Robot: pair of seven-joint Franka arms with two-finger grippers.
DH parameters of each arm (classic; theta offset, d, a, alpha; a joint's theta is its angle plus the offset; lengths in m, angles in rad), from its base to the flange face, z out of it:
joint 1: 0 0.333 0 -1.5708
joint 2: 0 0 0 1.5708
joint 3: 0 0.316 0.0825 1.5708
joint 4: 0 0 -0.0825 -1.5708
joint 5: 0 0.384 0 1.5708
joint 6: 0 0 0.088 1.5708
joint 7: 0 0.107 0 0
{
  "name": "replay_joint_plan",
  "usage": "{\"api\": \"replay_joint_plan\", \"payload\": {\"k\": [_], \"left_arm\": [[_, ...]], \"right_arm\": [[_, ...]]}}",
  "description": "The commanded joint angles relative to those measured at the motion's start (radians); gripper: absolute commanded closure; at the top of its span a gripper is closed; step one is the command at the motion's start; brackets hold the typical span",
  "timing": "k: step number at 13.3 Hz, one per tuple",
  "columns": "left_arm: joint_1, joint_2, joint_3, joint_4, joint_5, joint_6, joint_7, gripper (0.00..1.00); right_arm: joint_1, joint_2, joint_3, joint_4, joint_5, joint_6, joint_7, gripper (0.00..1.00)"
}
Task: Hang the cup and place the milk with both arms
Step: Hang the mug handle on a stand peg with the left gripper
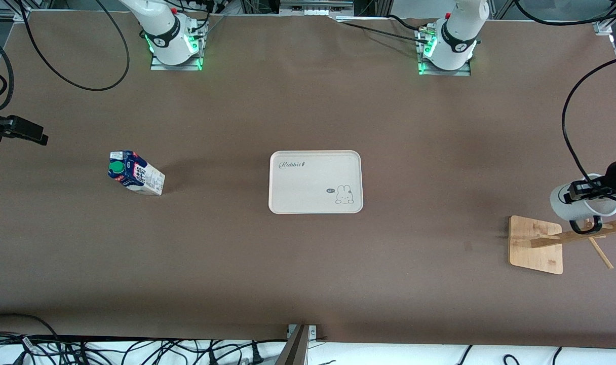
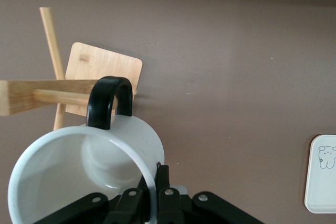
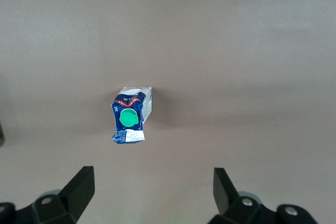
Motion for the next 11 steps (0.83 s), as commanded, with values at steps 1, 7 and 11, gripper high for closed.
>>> {"api": "replay_joint_plan", "payload": {"k": [1, 7, 11], "left_arm": [[0.033, -0.015, -0.009, -0.015, -0.027, -0.013, 0.060, 1.00], [0.045, -0.012, -0.009, -0.006, -0.033, -0.028, 0.081, 0.00], [0.037, -0.024, -0.016, -0.003, -0.029, -0.036, 0.078, 0.00]], "right_arm": [[-0.012, -0.012, 0.002, 0.009, -0.010, 0.000, 0.017, 0.00], [0.014, -0.012, 0.013, 0.029, -0.010, -0.007, -0.066, 0.00], [0.013, -0.010, 0.010, 0.031, -0.010, -0.011, -0.159, 0.00]]}}
